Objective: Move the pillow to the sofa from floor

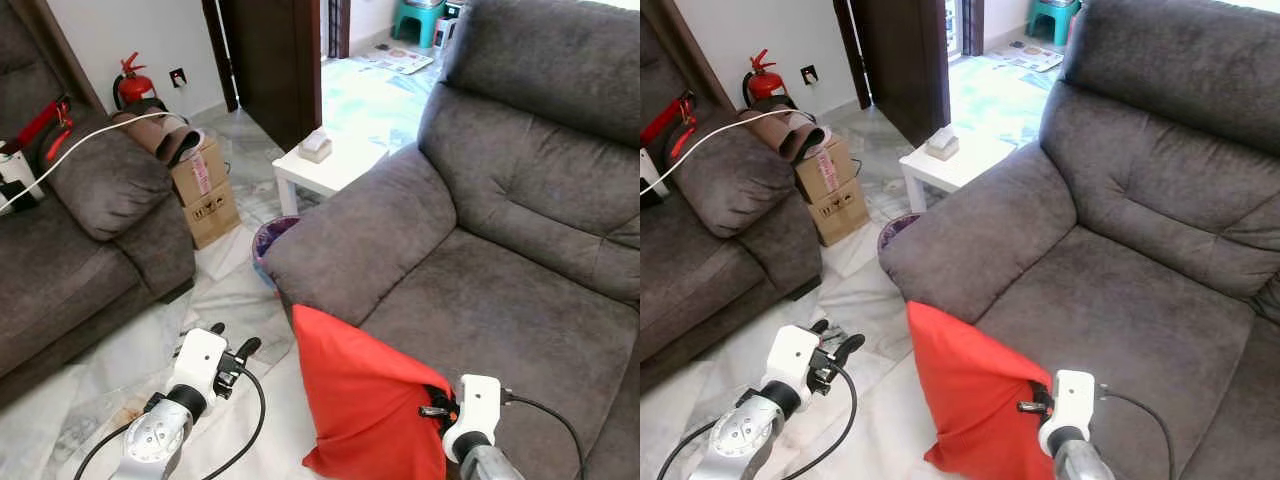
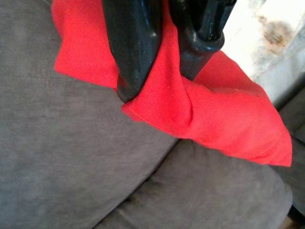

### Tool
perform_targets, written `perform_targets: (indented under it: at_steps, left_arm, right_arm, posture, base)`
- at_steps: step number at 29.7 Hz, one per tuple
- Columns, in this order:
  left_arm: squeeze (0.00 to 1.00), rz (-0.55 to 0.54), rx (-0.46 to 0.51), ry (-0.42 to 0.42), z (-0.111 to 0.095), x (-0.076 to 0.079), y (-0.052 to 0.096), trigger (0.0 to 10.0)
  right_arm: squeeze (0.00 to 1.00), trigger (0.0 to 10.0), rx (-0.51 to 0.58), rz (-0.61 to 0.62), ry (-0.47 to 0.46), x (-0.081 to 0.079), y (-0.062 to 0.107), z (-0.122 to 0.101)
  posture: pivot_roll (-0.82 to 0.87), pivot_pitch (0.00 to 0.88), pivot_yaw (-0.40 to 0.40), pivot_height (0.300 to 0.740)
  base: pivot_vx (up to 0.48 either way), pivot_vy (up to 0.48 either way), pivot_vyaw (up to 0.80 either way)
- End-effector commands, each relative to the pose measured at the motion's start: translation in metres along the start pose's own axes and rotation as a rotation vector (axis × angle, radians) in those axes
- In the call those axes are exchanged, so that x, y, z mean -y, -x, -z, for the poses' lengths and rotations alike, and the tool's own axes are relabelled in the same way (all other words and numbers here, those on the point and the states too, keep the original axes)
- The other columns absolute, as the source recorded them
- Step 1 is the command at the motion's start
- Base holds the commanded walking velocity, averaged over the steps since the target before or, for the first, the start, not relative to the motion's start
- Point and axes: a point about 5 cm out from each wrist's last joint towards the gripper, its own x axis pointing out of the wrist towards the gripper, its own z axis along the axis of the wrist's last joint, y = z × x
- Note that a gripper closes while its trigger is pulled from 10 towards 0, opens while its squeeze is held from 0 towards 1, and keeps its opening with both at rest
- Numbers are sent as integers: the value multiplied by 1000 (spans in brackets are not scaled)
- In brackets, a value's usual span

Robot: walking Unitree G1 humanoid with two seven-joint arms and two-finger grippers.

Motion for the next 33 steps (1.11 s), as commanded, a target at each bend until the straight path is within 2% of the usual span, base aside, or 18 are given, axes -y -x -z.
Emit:
perform_targets:
  at_steps: [1, 33]
  left_arm:
    - [0, 1, -15, 22, 5, 3, 1, 10000]
    - [0, 39, -20, 44, 7, 6, 3, 10000]
  right_arm:
    - [0, 10000, 65, 38, 10, 11, -1, -15]
    - [0, 10000, 53, 69, 36, 22, 1, -15]
  posture:
    - [7, 112, 68, 740]
    - [3, 114, 57, 740]
  base:
    - [0, 0, -706]
    - [0, 0, -692]
